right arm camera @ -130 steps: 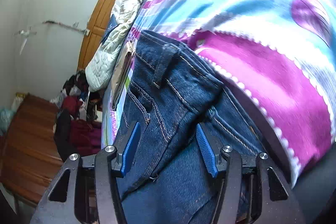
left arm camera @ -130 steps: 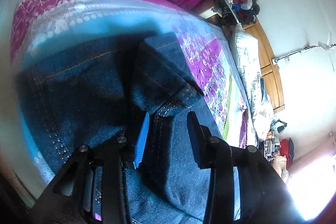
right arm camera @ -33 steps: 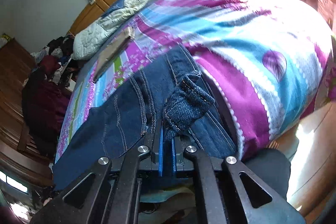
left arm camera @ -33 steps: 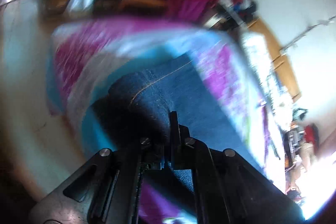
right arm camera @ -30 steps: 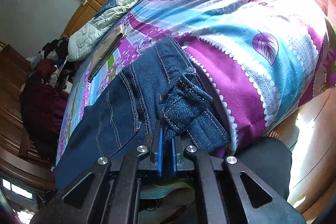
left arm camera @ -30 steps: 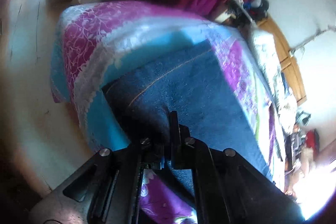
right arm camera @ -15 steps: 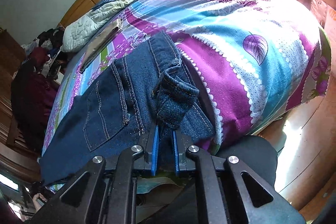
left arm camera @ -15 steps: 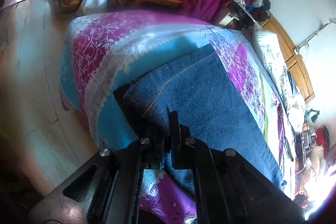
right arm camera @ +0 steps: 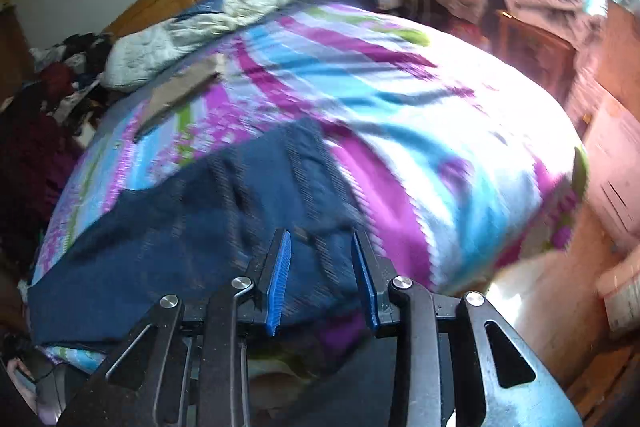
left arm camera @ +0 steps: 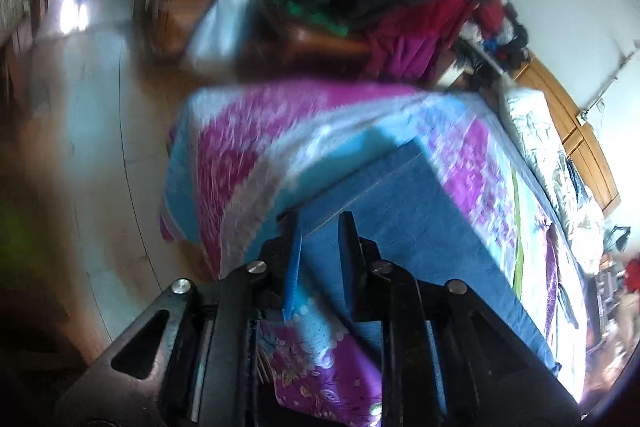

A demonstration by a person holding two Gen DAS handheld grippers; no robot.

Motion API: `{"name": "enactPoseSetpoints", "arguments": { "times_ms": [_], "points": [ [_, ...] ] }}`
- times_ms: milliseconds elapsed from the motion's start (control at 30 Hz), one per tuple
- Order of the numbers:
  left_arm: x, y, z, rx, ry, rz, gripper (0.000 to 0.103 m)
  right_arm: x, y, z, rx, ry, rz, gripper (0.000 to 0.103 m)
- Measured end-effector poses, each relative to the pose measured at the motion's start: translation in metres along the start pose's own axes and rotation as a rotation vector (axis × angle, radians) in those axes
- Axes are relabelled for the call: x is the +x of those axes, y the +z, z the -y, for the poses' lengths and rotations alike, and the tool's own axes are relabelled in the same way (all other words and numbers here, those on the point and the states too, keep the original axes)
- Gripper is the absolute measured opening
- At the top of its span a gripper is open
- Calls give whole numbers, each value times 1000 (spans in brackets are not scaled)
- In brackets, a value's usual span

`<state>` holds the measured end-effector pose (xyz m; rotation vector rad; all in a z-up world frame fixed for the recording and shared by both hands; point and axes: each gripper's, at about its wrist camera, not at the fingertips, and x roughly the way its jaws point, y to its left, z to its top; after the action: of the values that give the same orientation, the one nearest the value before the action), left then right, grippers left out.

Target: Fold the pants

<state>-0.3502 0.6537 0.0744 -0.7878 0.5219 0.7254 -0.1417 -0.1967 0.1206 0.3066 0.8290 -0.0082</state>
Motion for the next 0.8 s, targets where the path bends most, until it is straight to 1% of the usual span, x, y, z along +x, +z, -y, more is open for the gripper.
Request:
{"name": "enactPoseSetpoints", "arguments": {
  "times_ms": [67, 100, 133, 167, 200, 233, 300, 333, 400, 433, 467, 500, 533, 567, 600, 633, 700, 733, 800],
  "points": [
    [-16, 0, 21, 48, -26, 47, 19, 14, 32, -59, -138, 112, 20, 37],
    [-25, -2, 41, 87, -80, 58, 19, 28, 46, -95, -219, 174, 15, 37],
    [-28, -5, 54, 110, -120, 52, 21, 43, 57, -131, -291, 225, -5, 37],
    [-29, -11, 71, 130, -174, 34, 24, 65, 64, -169, -367, 278, -50, 38],
    [-27, -22, 89, 145, -242, -3, 33, 90, 68, -204, -447, 309, -104, 38],
    [-22, -34, 106, 154, -298, -52, 40, 118, 67, -237, -540, 306, -158, 38],
    [-2, -71, 141, 167, -398, -178, 40, 165, 54, -289, -706, 248, -241, 38],
    [5, -85, 153, 175, -421, -222, 39, 185, 44, -307, -777, 230, -279, 38],
    [20, -123, 183, 233, -458, -330, 39, 218, 29, -330, -880, 193, -337, 38],
    [23, -138, 195, 272, -476, -361, 39, 230, 20, -337, -927, 170, -365, 36],
    [26, -156, 208, 321, -495, -389, 39, 244, 10, -343, -974, 146, -395, 31],
    [28, -166, 216, 358, -506, -409, 40, 256, 2, -345, -1016, 120, -410, 20],
    [33, -178, 223, 398, -502, -434, 40, 264, -3, -347, -1048, 95, -383, 20],
    [37, -184, 224, 411, -491, -447, 40, 269, -1, -348, -1050, 82, -357, 20],
    [44, -190, 223, 415, -479, -456, 39, 274, 3, -350, -1030, 79, -359, 20],
    [46, -190, 222, 414, -490, -442, 39, 277, 6, -353, -1017, 71, -354, 20],
    [47, -188, 220, 426, -513, -435, 39, 275, 11, -361, -1042, 20, -274, 20],
    [48, -186, 220, 428, -517, -438, 39, 276, 13, -363, -1047, -10, -252, 20],
    [49, -184, 222, 431, -518, -444, 39, 277, 16, -366, -1030, -23, -234, 20]
  ]
}}
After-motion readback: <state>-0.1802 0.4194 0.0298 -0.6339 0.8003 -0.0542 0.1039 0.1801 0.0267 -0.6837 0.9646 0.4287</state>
